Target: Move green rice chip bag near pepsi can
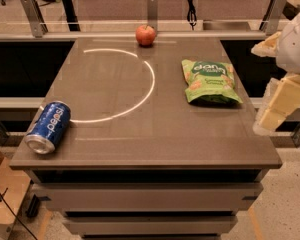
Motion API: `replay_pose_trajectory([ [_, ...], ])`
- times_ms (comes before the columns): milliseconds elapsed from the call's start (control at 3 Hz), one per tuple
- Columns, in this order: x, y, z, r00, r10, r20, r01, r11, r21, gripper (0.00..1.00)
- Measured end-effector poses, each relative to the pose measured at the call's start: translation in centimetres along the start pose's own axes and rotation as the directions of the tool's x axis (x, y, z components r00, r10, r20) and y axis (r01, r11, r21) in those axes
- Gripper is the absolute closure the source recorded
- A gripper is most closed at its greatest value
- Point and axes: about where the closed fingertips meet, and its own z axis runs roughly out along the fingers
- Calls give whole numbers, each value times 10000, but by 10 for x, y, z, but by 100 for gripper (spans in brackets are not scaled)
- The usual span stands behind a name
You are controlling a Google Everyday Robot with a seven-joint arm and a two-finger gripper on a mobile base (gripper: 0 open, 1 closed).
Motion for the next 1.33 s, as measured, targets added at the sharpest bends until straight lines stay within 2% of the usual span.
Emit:
replay_pose_trajectory([
  [333,5,-27,16,9996,71,278,-86,9985,538,0],
  [667,5,-27,16,9996,71,280,-86,9985,538,0],
  [1000,-4,-43,26,9952,133,969,-201,9974,695,0],
  [1333,-14,-68,46,9754,114,2201,-315,9956,881,0],
])
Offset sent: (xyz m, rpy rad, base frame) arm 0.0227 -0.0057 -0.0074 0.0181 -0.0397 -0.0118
